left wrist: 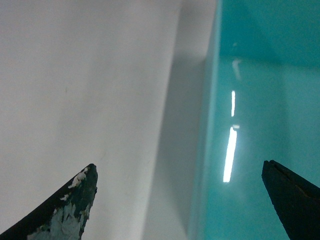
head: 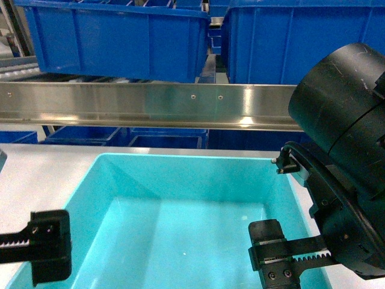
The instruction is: Organize blue bins on left shelf correctly
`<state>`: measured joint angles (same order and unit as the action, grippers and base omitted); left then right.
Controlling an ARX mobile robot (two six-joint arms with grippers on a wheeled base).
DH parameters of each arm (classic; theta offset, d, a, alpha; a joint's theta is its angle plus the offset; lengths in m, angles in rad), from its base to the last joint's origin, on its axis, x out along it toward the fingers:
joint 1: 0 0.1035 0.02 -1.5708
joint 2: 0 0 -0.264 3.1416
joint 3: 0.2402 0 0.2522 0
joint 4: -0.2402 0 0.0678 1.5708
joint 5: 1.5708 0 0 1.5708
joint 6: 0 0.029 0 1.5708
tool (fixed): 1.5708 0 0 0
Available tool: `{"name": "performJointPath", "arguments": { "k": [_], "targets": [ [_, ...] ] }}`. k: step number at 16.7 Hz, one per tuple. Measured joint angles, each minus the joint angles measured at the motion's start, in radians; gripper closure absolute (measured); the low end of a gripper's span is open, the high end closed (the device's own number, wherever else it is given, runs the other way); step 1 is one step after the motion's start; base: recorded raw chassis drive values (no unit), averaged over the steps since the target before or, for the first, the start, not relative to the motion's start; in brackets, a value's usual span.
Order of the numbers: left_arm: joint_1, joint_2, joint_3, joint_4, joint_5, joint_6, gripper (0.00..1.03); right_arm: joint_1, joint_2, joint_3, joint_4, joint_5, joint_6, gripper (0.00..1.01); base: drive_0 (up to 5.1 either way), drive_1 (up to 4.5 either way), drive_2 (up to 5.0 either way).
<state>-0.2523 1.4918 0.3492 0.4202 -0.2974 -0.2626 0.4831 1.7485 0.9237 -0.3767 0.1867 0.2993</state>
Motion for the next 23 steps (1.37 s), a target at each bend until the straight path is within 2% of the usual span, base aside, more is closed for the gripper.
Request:
{"name": "performJointPath", "arguments": {
  "k": [2, 4, 9, 12, 14, 18, 23],
  "targets": [
    [0.011, 0.000, 0.000, -0.056, 0.002, -0.027, 0.05, 0.000, 0.000, 0.000, 0.004, 0.000, -0.004, 0.03, 0.0, 0.00, 0.0],
    [0.014, 0.000, 0.001, -0.051, 0.005, -0.039, 0.05, -0.001, 0.000, -0.001, 0.010, 0.002, -0.004, 0.03, 0.0, 0.00, 0.0],
    [0.029, 0.083, 0.035, -0.092, 0.079, -0.073, 0.05, 0.001, 0.013, -0.001, 0.007, 0.005, -0.004, 0.03, 0.0, 0.00, 0.0],
    [0.024, 0.125, 0.045, -0.080, 0.083, -0.090, 0.05, 0.002, 0.018, -0.001, 0.001, 0.007, -0.004, 0.03, 0.0, 0.00, 0.0],
    [0.014, 0.171, 0.065, -0.065, 0.084, -0.097, 0.05, 0.001, 0.022, 0.000, 0.001, 0.011, -0.004, 0.03, 0.0, 0.00, 0.0],
    [0.040, 0.250, 0.117, -0.058, 0.102, -0.100, 0.05, 0.000, 0.118, 0.031, 0.004, 0.018, -0.003, 0.03, 0.0, 0.00, 0.0],
    [0.040, 0.253, 0.126, -0.063, 0.115, -0.100, 0.05, -0.002, 0.117, 0.031, 0.008, 0.023, -0.005, 0.03, 0.0, 0.00, 0.0]
  ]
}}
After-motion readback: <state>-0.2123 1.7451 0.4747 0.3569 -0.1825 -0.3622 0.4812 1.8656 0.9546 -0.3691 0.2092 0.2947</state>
